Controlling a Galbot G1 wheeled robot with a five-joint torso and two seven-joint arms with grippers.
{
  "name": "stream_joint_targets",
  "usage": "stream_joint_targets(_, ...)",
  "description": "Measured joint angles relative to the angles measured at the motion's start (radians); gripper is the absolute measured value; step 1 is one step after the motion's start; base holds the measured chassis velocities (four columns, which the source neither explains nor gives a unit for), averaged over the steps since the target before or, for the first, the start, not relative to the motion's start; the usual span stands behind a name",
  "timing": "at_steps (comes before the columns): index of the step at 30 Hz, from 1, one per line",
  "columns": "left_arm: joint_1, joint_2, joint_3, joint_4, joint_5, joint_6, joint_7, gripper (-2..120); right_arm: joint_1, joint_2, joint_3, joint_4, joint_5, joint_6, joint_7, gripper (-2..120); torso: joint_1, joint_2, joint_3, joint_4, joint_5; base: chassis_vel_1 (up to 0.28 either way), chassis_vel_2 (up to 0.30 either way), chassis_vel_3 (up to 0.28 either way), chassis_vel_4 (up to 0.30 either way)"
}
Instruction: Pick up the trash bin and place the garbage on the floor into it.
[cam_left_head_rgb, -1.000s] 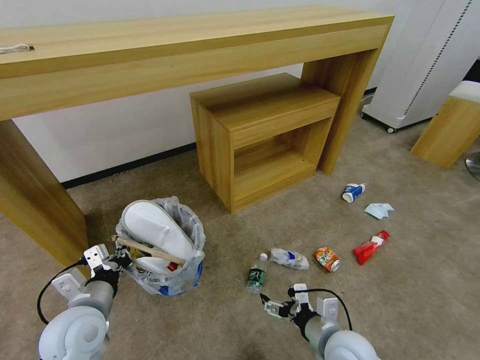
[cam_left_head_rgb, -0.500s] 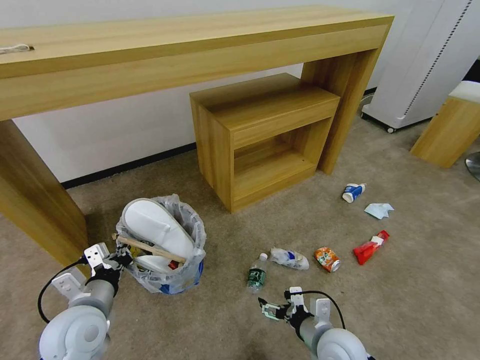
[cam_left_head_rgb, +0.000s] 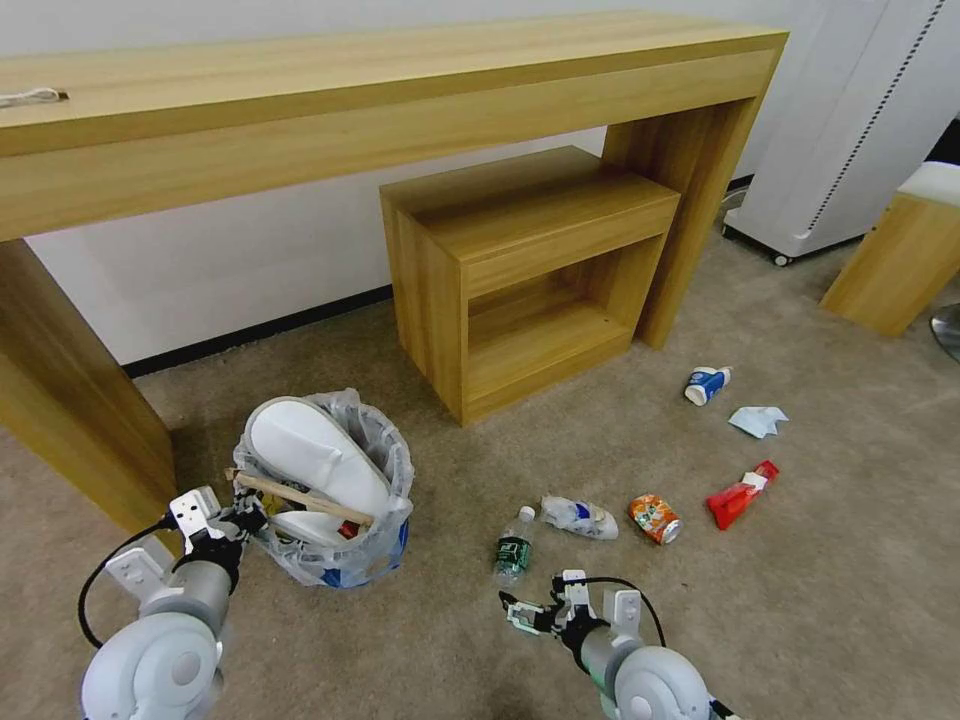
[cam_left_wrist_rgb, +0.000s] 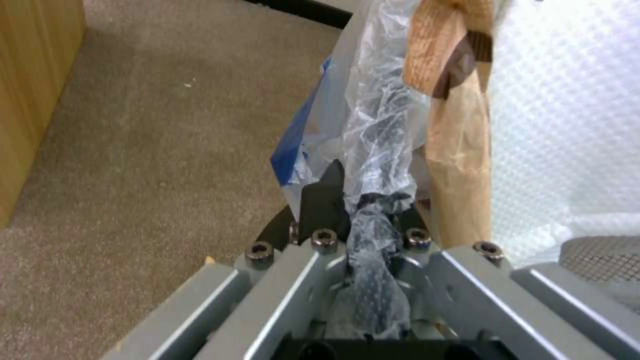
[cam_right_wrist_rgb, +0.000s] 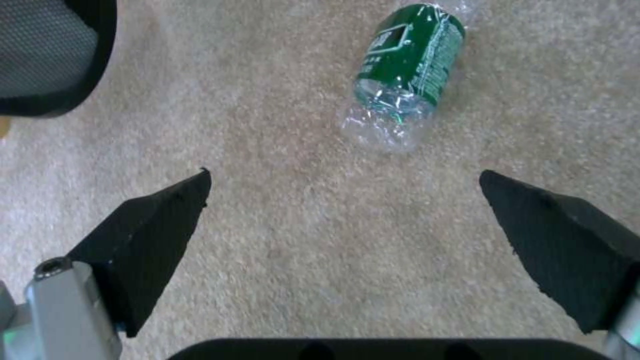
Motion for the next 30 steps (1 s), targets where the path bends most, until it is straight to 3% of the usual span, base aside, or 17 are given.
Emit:
stream_joint_targets(17,0.004,0.003,-0.005,-0.004,0.0,-0.005,0.001,1,0.054,0.118,0.012,-0.076,0.074,0.03,0.003,97,0.0,0.0,0.0,0.0001,0.0,0.0,0.0,0.0,0.0)
stream_joint_targets(30,0.004,0.005,-0.002,-0.006,0.0,-0.007,0.002,1,0.068,0.152,0.046,-0.13,0.067,0.048,-0.016,96,0.0,0.0,0.0,0.0,0.0001,0.0,0.0,0.0,0.0)
